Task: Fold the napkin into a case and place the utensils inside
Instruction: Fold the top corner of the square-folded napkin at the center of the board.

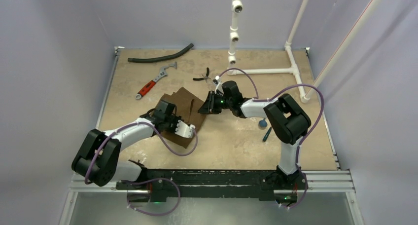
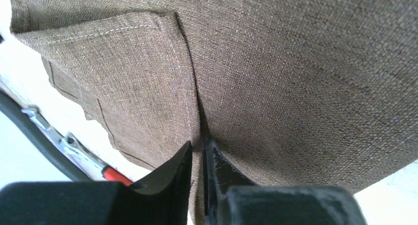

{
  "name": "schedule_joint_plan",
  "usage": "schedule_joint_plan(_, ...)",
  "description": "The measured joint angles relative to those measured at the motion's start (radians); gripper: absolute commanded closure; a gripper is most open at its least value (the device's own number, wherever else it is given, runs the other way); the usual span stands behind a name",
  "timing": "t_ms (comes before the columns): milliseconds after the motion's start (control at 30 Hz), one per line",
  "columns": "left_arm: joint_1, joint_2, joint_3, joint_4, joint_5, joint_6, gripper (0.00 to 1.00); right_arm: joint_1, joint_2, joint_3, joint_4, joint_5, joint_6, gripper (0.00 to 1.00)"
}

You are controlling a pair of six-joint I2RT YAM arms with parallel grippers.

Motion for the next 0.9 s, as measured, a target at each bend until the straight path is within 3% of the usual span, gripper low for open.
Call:
schedule_joint_plan(367, 0.0, -0.011, -0.009, 0.044, -0.031, -0.013, 1.0, -0.001, 0.0, -0.004, -0.016, 0.0, 0.0, 0.73)
schedule_joint_plan(900, 0.001, -0.173, 0.007, -0.025, 0.086, -0.055, 1.0, -0.014, 0.0, -0.004, -0.029, 0.002, -0.001, 0.73)
